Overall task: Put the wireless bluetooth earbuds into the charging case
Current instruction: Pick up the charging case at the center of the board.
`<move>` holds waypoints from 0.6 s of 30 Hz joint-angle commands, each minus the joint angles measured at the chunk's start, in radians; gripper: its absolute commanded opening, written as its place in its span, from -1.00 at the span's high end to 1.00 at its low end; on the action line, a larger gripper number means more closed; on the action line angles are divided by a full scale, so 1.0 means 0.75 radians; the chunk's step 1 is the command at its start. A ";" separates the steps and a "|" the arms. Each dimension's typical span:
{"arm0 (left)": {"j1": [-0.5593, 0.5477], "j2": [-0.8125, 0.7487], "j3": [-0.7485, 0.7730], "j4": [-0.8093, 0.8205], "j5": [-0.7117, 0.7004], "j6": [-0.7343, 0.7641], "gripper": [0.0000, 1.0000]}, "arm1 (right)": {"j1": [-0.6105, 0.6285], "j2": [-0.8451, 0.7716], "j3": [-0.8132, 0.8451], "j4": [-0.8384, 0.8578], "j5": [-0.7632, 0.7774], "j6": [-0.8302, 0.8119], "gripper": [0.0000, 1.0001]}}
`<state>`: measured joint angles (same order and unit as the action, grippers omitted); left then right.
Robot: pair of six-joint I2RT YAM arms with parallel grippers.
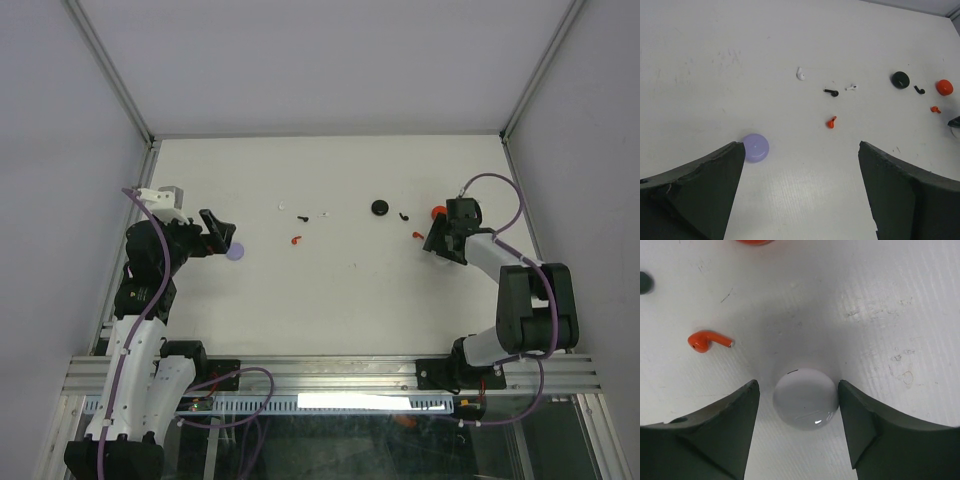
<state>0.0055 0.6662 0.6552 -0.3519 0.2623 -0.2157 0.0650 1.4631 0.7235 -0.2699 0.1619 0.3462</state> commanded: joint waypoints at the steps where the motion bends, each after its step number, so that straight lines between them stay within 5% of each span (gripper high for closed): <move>1: -0.011 -0.013 0.002 0.047 0.040 0.039 -0.98 | -0.009 0.020 0.013 0.014 -0.072 0.015 -0.30; 8: -0.010 0.015 -0.003 0.064 0.110 0.032 -0.98 | 0.056 -0.112 -0.009 -0.036 -0.135 0.003 0.03; 18: -0.011 0.106 -0.030 0.136 0.393 -0.061 -0.98 | 0.461 -0.214 0.051 -0.035 -0.186 -0.076 0.07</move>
<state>0.0055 0.7124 0.6384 -0.3222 0.4221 -0.2253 0.3187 1.3540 0.7139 -0.3187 0.0570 0.3370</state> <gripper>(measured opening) 0.990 0.527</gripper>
